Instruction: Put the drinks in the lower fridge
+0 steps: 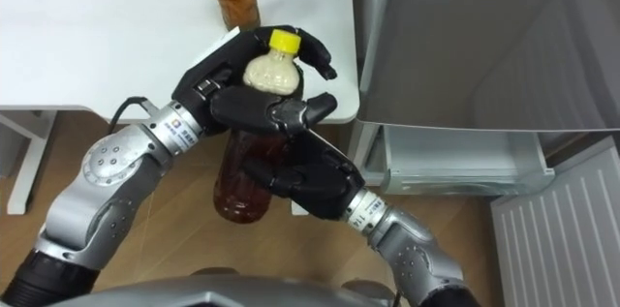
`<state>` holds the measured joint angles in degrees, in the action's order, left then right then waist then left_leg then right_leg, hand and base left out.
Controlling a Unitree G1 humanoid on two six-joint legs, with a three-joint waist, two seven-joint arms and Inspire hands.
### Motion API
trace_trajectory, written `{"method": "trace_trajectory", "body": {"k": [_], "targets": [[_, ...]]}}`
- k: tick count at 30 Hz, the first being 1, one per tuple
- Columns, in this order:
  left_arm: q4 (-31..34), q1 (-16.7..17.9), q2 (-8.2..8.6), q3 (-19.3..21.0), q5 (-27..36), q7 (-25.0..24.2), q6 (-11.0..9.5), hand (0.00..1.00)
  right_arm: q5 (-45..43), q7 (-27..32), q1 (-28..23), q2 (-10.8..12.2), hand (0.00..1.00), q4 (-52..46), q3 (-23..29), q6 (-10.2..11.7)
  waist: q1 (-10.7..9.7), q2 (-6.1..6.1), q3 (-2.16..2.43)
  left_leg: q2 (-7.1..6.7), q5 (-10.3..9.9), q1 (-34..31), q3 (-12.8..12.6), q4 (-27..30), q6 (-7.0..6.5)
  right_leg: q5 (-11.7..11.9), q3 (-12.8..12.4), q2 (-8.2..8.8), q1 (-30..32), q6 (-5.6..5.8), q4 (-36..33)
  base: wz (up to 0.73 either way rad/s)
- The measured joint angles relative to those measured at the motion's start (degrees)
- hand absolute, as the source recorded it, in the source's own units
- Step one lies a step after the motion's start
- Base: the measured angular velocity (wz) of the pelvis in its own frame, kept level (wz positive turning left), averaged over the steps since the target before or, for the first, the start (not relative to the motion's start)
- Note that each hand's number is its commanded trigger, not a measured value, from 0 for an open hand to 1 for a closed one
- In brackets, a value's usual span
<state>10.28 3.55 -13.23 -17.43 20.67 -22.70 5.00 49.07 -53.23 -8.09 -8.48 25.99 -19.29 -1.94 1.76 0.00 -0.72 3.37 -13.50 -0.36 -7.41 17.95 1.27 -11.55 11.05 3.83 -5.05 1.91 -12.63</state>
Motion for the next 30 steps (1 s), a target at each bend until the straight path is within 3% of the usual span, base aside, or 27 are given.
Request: {"method": "trace_trajectory", "body": {"k": [6,19,20,21,30], "targets": [[2.36,-0.01,-0.02,0.05,-0.02,0.02,-0.01,1.0,-0.05,-0.8,-0.72,0.37,1.0,-1.23,1.28,-0.1,0.07,-0.22,0.12,0.04,-0.05,-0.21,0.07,0.44,-0.04,0.0,0.0,-0.02,-0.04,0.0,0.0,0.0],[2.42,-0.01,1.57,0.38,0.14,0.03,-0.01,1.0,-0.2,-0.39,-2.25,0.44,1.0,-3.5,2.68,-0.67,0.21,-1.34,0.21,0.11,-0.08,-0.17,0.09,0.68,-0.09,0.14,-0.08,-0.06,-0.1,-0.09,-0.16,0.0],[2.42,0.0,1.58,0.38,0.14,0.04,-0.01,0.3,-0.2,-0.4,-2.26,0.44,1.0,-3.5,2.69,-0.66,0.2,-1.34,0.21,0.12,-0.08,-0.16,0.09,0.69,-0.09,0.15,-0.09,-0.07,-0.1,-0.1,-0.16,0.0],[2.42,-0.01,1.61,0.37,0.14,0.04,-0.01,0.0,-0.17,-0.39,-2.25,0.44,1.0,-3.5,2.69,-0.66,0.19,-1.33,0.21,0.11,-0.08,-0.16,0.09,0.69,-0.09,0.15,-0.09,-0.07,-0.09,-0.1,-0.15,0.0],[2.44,0.0,1.59,0.63,2.39,0.03,-0.02,0.0,-0.19,-0.47,-2.59,0.46,1.0,-4.27,3.12,-0.67,0.22,-1.19,0.14,0.11,-0.08,-0.19,0.09,0.66,-0.08,0.16,0.03,-0.05,-0.08,-0.09,-0.1,0.0]]}}
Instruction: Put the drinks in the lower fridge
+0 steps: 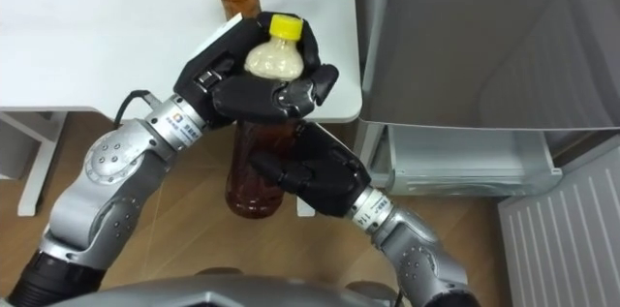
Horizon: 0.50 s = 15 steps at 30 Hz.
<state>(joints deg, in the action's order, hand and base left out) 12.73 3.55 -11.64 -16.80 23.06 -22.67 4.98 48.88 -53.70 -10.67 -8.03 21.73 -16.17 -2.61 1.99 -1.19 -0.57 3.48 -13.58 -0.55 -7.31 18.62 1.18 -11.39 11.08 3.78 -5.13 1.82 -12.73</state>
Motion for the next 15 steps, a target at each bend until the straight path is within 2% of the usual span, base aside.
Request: {"method": "trace_trajectory", "body": {"k": [15], "targets": [[0.0,0.07,-0.58,0.18,3.19,1.18,0.0,0.0,0.19,-0.16,-0.08,0.04,1.0,-0.15,0.09,-0.04,0.11,0.28,0.0,0.03,0.0,0.51,-0.05,0.0,0.0,0.01,0.25,0.03,-0.73,0.0,0.11,0.0]]}}
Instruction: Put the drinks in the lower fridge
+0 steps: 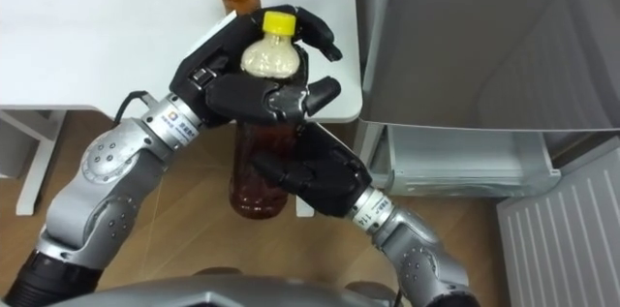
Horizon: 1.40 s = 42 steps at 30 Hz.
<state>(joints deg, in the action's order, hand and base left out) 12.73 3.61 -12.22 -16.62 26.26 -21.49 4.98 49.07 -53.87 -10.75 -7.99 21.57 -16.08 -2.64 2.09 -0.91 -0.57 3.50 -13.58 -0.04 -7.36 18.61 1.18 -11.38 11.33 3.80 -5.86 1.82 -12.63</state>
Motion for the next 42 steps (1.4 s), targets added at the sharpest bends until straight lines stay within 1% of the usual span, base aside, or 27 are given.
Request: {"method": "trace_trajectory", "body": {"k": [5,7,9,10,13,15,18,19,20,21,23,25,33,38,41,42], "targets": [[0.0,0.0,-0.1,0.01,0.9,0.52,0.0,0.0,0.15,0.0,0.1,0.09,1.0,0.06,0.08,-0.05,0.13,0.02,-0.01,0.0,0.0,0.96,-0.01,-0.21,0.0,0.0,0.02,0.0,-0.84,0.0,0.05,0.0],[0.0,0.0,-0.29,0.09,2.61,0.57,0.0,0.0,0.43,-0.29,0.06,0.19,1.0,0.05,0.16,-0.13,0.42,0.1,-0.07,0.02,0.0,1.41,-0.06,-0.23,0.0,0.0,-0.07,0.0,-1.14,0.0,0.04,0.0],[0.0,-0.01,0.33,0.49,3.97,0.62,-0.01,0.0,0.47,-1.15,-0.05,0.98,1.0,0.06,1.27,-0.87,1.16,0.23,-0.11,0.04,0.0,1.71,-0.06,-0.29,0.0,0.0,-0.1,0.0,-1.53,0.0,0.03,0.0],[0.0,-0.01,0.37,0.51,4.23,0.64,-0.01,0.0,0.45,-1.26,-0.03,1.08,1.0,0.06,1.42,-1.08,1.28,0.28,-0.09,0.04,-0.01,1.75,-0.07,-0.29,0.0,0.0,-0.11,0.0,-1.53,0.0,0.01,0.0],[0.0,0.01,0.05,0.63,4.6,0.66,-0.01,0.0,0.28,-1.28,0.11,1.29,1.0,0.05,1.56,-1.91,1.67,0.37,-0.11,0.08,-0.04,1.63,-0.07,-0.12,-0.06,0.0,-0.07,-0.01,-1.45,0.0,-0.08,0.0],[0.0,0.02,-0.07,0.99,5.22,0.65,0.01,0.0,-0.04,-1.28,0.31,1.82,1.0,-0.01,1.92,-2.72,1.69,0.4,-0.09,0.08,-0.06,1.5,-0.05,-0.1,-0.08,0.0,-0.09,-0.02,-1.55,0.0,-0.04,0.0],[0.0,0.67,0.15,1.54,5.74,0.6,0.08,0.0,-0.5,-1.26,0.58,1.99,1.0,-0.03,2.17,-3.99,1.69,0.55,0.01,0.03,-0.05,1.74,-0.12,-0.13,-0.09,-0.02,-0.24,-0.01,-1.43,0.02,0.12,0.0],[0.0,1.12,0.29,1.77,5.88,0.55,0.08,0.58,-0.79,-1.24,0.55,1.99,1.0,-0.1,2.23,-4.33,1.66,0.62,0.1,0.02,-0.05,1.74,-0.12,-0.13,-0.09,-0.02,-0.22,-0.01,-1.42,0.02,0.15,0.0],[0.0,1.81,0.29,2.04,6.4,0.55,0.31,1.0,-1.45,-1.15,0.46,1.98,1.0,-0.17,2.28,-4.71,1.61,0.78,0.21,0.02,-0.05,1.72,-0.11,-0.14,-0.08,-0.03,-0.22,-0.03,-1.4,0.03,0.24,0.0],[-0.01,2.38,0.27,2.56,7.35,0.55,1.06,1.0,-1.98,-0.98,0.46,1.98,1.0,-0.14,2.28,-5.09,1.48,0.89,0.26,0.02,-0.05,1.71,-0.09,-0.12,-0.08,-0.03,-0.22,-0.04,-1.41,0.03,0.28,0.0],[-0.01,2.91,0.28,2.98,7.78,0.58,1.65,1.0,-2.36,-0.76,0.47,1.99,1.0,-0.11,2.27,-5.96,1.41,0.94,0.28,0.0,-0.05,1.67,-0.08,0.05,-0.08,-0.03,-0.23,-0.02,-1.48,0.03,0.24,0.0],[-0.01,2.94,0.34,3.43,7.91,0.6,2.1,1.0,-2.62,-0.58,0.7,2.03,1.0,-0.11,2.27,-6.22,1.44,0.95,0.27,0.0,-0.05,1.63,-0.07,0.1,-0.08,-0.03,-0.25,-0.02,-1.52,0.03,0.06,0.0],[-0.02,3.95,0.48,3.5,8.16,0.8,2.21,1.0,-3.28,-0.48,0.55,2.06,1.0,-0.05,2.28,-7.13,1.42,1.12,0.05,0.02,-0.06,1.67,0.09,-0.32,-0.09,-0.02,-0.18,-0.04,-1.72,0.03,0.07,0.0],[-0.55,4.46,0.86,3.5,8.46,1.14,2.3,1.0,-3.63,-0.29,0.55,2.06,1.0,0.26,2.27,-7.58,1.39,1.22,0.0,-0.02,-0.06,1.97,0.18,-0.5,-0.09,-0.02,-0.02,-0.04,-2.21,0.03,0.18,0.0],[-1.43,4.62,0.93,3.5,9.03,1.2,2.79,1.0,-3.68,0.1,0.53,2.06,1.0,0.48,2.27,-8.34,1.42,1.4,-0.11,-0.08,-0.05,2.46,0.16,-0.81,-0.08,-0.02,0.0,-0.05,-2.44,0.03,0.64,0.0],[-1.92,4.65,0.95,3.5,9.09,1.21,3.03,1.0,-3.79,0.22,0.54,2.06,1.0,0.78,2.25,-8.64,1.43,1.49,-0.08,-0.1,-0.05,2.59,0.16,-0.94,-0.08,-0.02,0.01,-0.06,-2.65,0.03,0.92,0.0]]}}
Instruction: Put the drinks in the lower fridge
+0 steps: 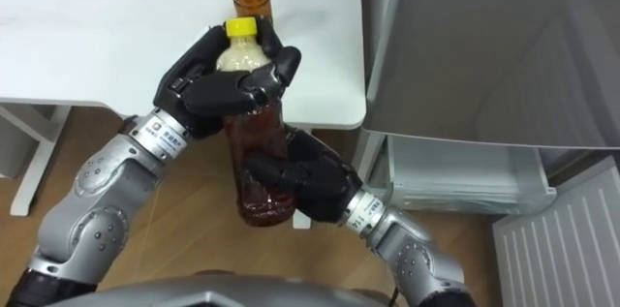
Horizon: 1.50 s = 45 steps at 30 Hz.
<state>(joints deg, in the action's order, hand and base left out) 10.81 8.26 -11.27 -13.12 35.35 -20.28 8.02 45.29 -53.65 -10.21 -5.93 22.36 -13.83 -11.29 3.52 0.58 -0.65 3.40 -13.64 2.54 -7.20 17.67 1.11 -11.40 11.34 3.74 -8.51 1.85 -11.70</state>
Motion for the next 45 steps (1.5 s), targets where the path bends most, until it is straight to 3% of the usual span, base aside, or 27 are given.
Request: {"method": "trace_trajectory", "body": {"k": [2,3,4,9,13,21,28,30,38,45], "targets": [[-0.98,0.0,0.38,0.0,0.23,-0.09,0.2,1.0,-0.27,0.13,0.01,0.0,1.0,0.6,0.0,-0.1,0.06,0.1,-0.01,-0.03,0.0,0.09,-0.06,-0.14,0.0,-0.02,-0.04,0.0,0.01,0.02,0.07,0.0],[-1.84,0.0,0.59,0.0,0.34,-0.24,0.22,0.32,-0.35,0.22,0.04,0.02,1.0,1.17,0.0,-0.22,0.08,0.18,0.01,-0.04,0.0,0.14,-0.07,-0.18,0.0,-0.02,-0.04,0.0,0.1,0.03,0.14,0.0],[-2.25,0.0,0.64,0.0,0.34,-0.3,0.28,0.0,-0.38,0.23,0.1,0.03,1.0,1.54,0.0,-0.34,0.17,0.23,0.0,-0.04,0.0,0.07,-0.07,-0.18,0.01,-0.02,-0.04,0.0,0.15,0.03,0.15,0.0],[-3.78,0.03,1.38,0.33,1.31,-0.51,0.96,0.0,-0.51,0.51,0.1,0.03,1.0,2.23,0.0,-1.33,0.52,0.98,-0.24,-0.03,0.01,-1.12,0.12,-0.03,0.02,-0.02,0.33,0.01,0.66,0.03,0.12,0.02],[-4.1,0.03,1.24,0.66,2.81,-0.53,1.69,0.0,-0.62,0.51,0.29,0.0,1.0,2.3,0.04,-2.1,0.87,1.19,-0.14,-0.03,0.0,-1.94,0.22,0.15,0.02,0.0,0.45,0.03,1.28,0.03,0.05,0.0],[-6.12,0.77,1.05,0.8,5.43,-0.52,1.98,0.0,-1.21,1.72,-0.1,-0.21,1.0,2.35,-0.31,-3.27,1.28,1.07,-0.14,-0.13,0.02,-2.23,1.1,-0.01,0.04,0.0,1.45,0.04,1.2,0.03,0.05,0.04],[-8.66,0.99,1.13,0.85,7.24,-0.52,2.02,0.0,-1.41,2.92,0.14,-0.4,1.0,3.4,-0.8,-3.97,1.46,0.59,0.17,-0.16,0.03,-1.66,1.09,0.07,0.04,0.0,1.41,0.07,0.62,0.03,0.1,0.0],[-10.52,0.99,1.48,0.89,7.82,-0.49,2.45,0.0,-1.71,3.56,-0.01,-0.45,1.0,3.99,-0.8,-5.05,1.45,0.32,0.22,-0.17,0.02,-1.31,1.09,0.08,0.04,0.0,1.42,0.06,0.3,0.03,0.08,0.0],[-11.17,0.99,1.51,1.19,8.03,-0.59,3.09,0.0,-1.95,4.03,-0.12,-0.48,1.0,3.94,-0.79,-5.17,1.32,-0.08,0.42,-0.14,0.03,-1.14,1.07,0.04,0.05,0.0,1.39,0.05,0.25,0.03,-0.01,0.0],[-13.24,1.58,2.12,1.2,7.99,-1.85,3.08,0.0,-4.97,3.6,-0.29,-1.08,1.0,3.91,-0.03,-5.18,-0.31,0.08,0.38,-0.19,0.04,-1.25,1.12,-0.06,0.05,0.0,1.37,0.06,0.4,0.03,0.01,0.0]]}}
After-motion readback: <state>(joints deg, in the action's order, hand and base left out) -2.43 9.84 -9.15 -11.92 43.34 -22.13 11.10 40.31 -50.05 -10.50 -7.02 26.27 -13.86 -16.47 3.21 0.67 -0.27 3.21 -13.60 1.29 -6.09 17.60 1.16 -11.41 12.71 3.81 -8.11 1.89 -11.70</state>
